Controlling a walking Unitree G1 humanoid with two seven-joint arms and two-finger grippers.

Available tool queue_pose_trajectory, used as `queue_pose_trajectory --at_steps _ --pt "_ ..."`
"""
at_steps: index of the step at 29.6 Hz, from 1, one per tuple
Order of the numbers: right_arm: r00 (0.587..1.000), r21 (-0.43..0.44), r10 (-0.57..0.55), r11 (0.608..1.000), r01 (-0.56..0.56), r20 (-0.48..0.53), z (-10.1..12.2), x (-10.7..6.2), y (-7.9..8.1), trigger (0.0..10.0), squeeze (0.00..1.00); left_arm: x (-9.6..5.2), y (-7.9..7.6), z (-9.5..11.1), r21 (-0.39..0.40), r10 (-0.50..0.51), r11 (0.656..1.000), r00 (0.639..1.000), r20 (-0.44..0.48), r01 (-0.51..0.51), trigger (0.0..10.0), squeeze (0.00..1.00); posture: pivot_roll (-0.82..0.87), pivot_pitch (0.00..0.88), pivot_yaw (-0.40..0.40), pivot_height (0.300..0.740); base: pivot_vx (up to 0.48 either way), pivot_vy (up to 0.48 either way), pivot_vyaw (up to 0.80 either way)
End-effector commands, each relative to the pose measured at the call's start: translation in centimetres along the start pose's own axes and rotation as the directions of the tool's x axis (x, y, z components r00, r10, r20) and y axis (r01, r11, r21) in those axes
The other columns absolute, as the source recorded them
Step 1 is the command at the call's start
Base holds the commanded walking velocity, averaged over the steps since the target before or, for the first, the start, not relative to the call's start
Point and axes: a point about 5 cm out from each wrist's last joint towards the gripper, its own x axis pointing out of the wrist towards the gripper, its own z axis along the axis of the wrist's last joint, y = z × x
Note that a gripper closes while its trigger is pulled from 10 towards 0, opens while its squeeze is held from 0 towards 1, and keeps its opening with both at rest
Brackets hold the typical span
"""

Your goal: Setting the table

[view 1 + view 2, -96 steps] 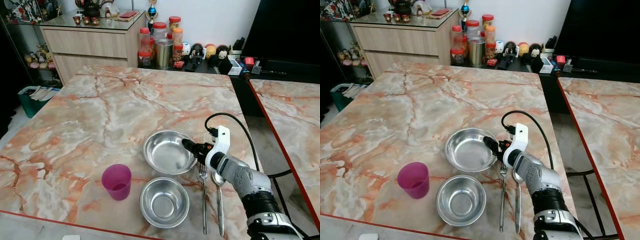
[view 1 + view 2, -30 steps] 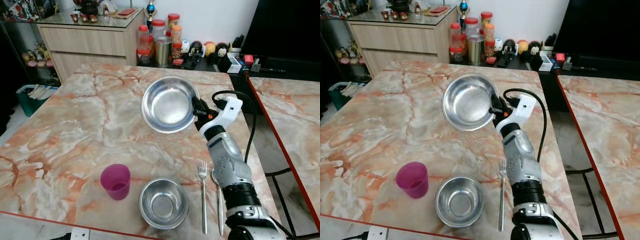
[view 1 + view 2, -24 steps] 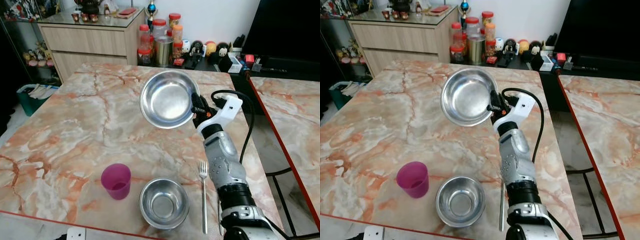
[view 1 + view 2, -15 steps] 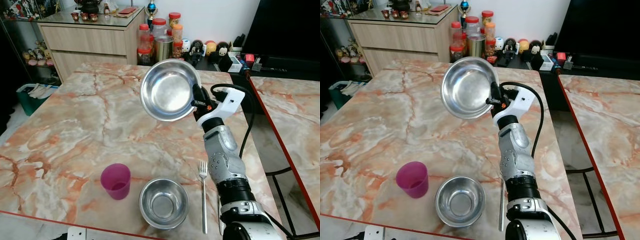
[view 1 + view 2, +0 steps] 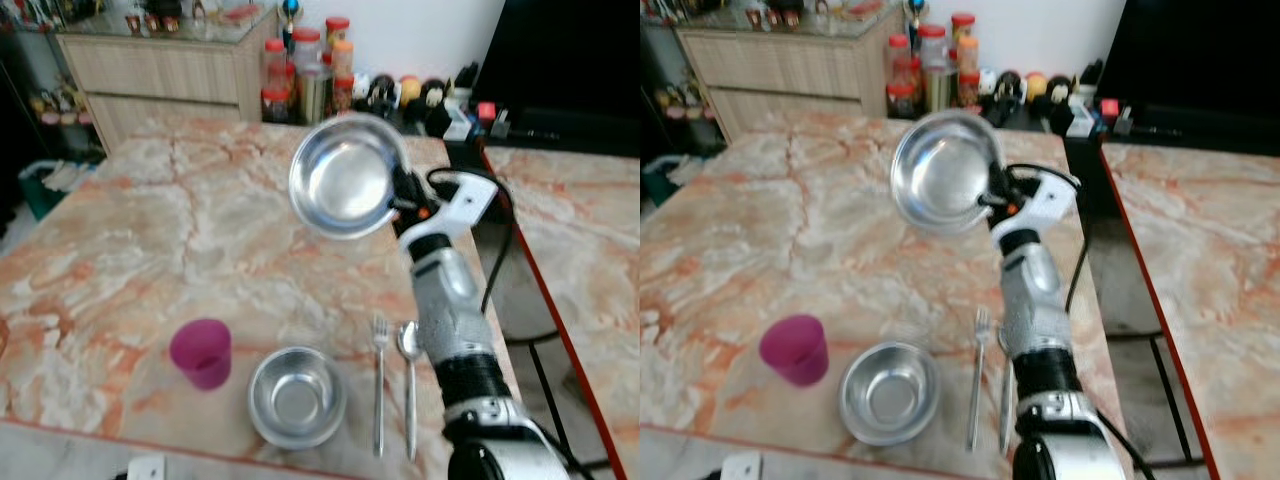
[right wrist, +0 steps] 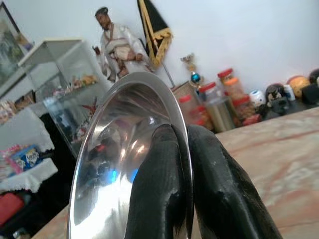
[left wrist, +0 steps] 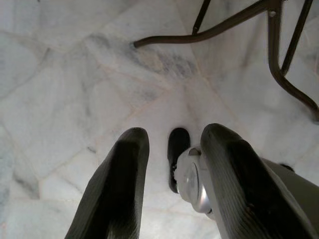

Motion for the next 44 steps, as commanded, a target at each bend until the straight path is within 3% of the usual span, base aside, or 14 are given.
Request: queue_pose_trajectory --at_steps 1,44 --pt "0.999 -0.01 -0.015 1.0 0.015 0.03 0.8 0.2 -0.5 10.0 0.0 -0.1 -0.5 -0.5 -0.018 -0.008 1.0 1.0 -0.017 0.008 10.0 0.0 0.06 0.0 -0.051 0.74 0.0 -0.266 0.0" --pt "0.996 -0.007 -0.082 0.997 0.082 0.043 0.9 -0.1 -1.7 10.0 0.0 0.1 -1.7 0.1 -0.023 -0.032 0.999 0.999 0.004 0.032 10.0 0.0 0.04 0.0 -0.045 0.74 0.0 -0.271 0.0"
